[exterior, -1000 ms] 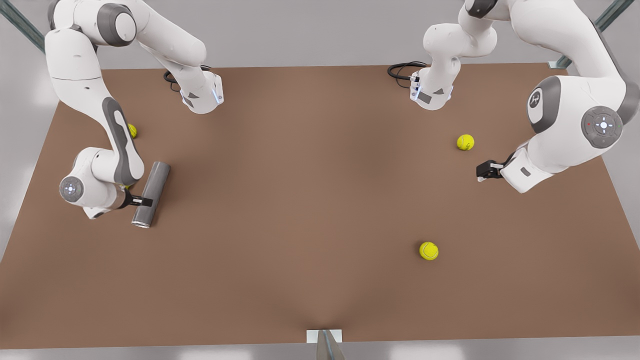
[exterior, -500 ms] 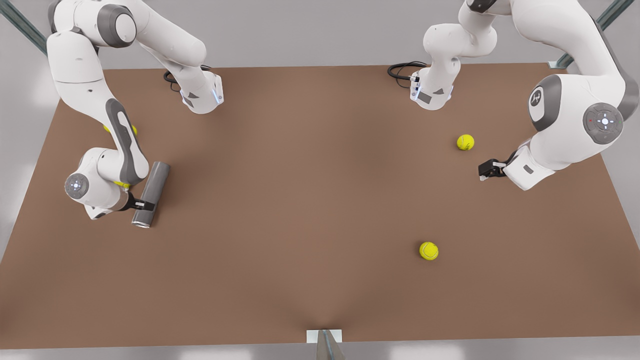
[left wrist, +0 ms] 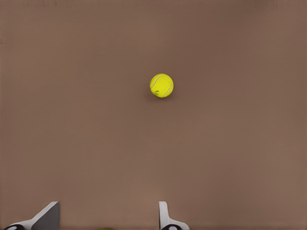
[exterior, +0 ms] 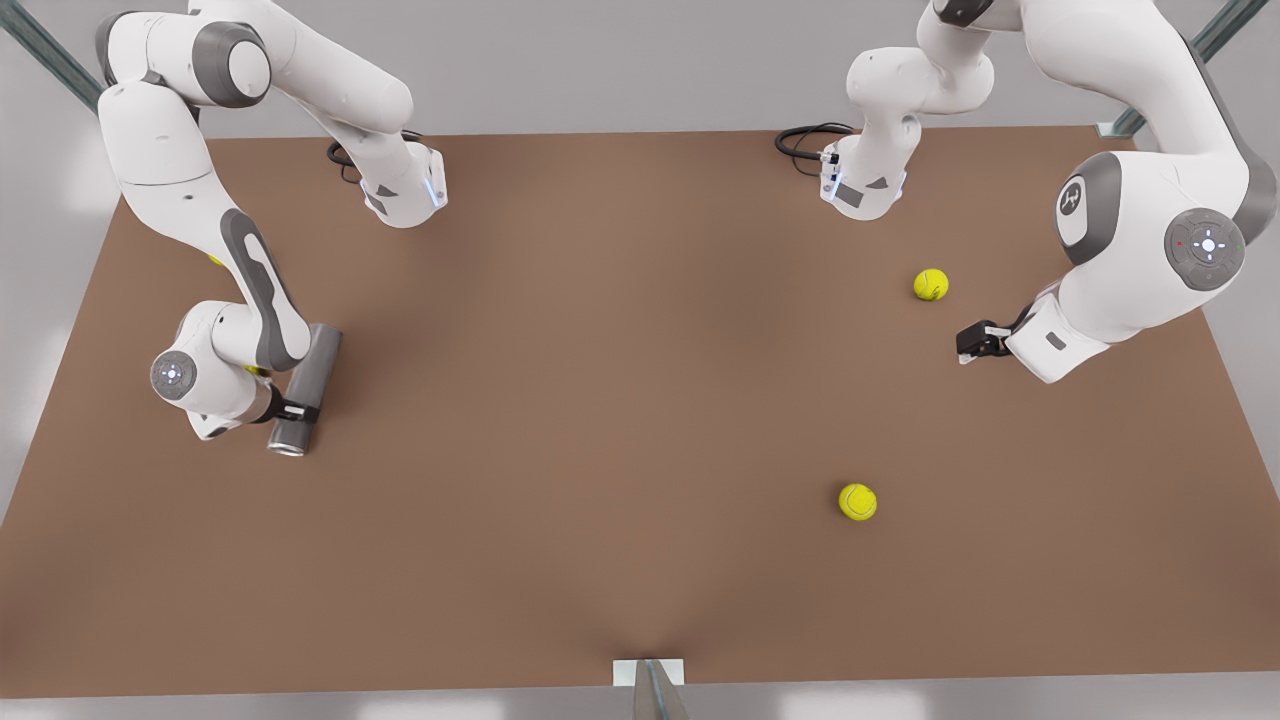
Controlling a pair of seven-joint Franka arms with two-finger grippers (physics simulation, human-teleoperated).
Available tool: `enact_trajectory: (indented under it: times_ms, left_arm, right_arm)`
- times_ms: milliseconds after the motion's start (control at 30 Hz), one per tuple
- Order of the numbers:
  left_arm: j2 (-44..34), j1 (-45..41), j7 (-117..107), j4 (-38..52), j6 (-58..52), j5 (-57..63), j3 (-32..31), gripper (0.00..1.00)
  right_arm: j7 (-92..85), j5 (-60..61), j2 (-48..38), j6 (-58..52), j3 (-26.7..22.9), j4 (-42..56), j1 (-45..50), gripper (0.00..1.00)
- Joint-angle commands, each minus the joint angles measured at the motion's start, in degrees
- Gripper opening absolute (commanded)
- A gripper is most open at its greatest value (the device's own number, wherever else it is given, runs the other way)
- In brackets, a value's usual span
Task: Put the tennis tube upright
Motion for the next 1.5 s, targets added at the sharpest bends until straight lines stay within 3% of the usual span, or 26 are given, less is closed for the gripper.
enact_trajectory:
  times_ms: [0, 300, 833, 1033, 1300, 1467]
  left_arm:
    - [-0.06, 0.01, -0.01, 0.03, 0.09, 0.03, 0.00, 1.00]
    - [0.11, -0.08, -0.01, 0.03, 0.09, 0.03, 0.00, 1.00]
    - [0.20, -0.08, -0.10, 0.03, 0.53, 0.03, 0.00, 1.00]
    - [0.20, -0.08, -0.10, 0.03, 0.53, 0.03, 0.00, 1.00]
    - [0.38, -0.08, -0.27, 0.03, 0.53, -0.06, 0.00, 1.00]
    - [0.38, -0.08, -0.36, 0.03, 0.53, -0.06, 0.00, 1.00]
  right_arm:
    - [-0.48, 0.09, -0.04, 0.71, 0.01, 0.03, 0.00, 0.83]
    - [-0.48, 0.00, 0.84, 0.71, 0.01, 0.03, 0.09, 0.91]
    - [-0.48, 0.00, 1.54, 0.71, 0.01, 0.21, 0.00, 0.69]
    - [-0.48, 0.00, 0.57, -1.74, 0.18, 1.44, 1.06, 0.69]
    - [-0.21, -3.07, -2.42, -9.83, 7.48, 8.29, 1.15, 0.69]
    - [-4.42, -3.69, -2.24, -9.83, 7.83, 11.98, 7.21, 0.69]
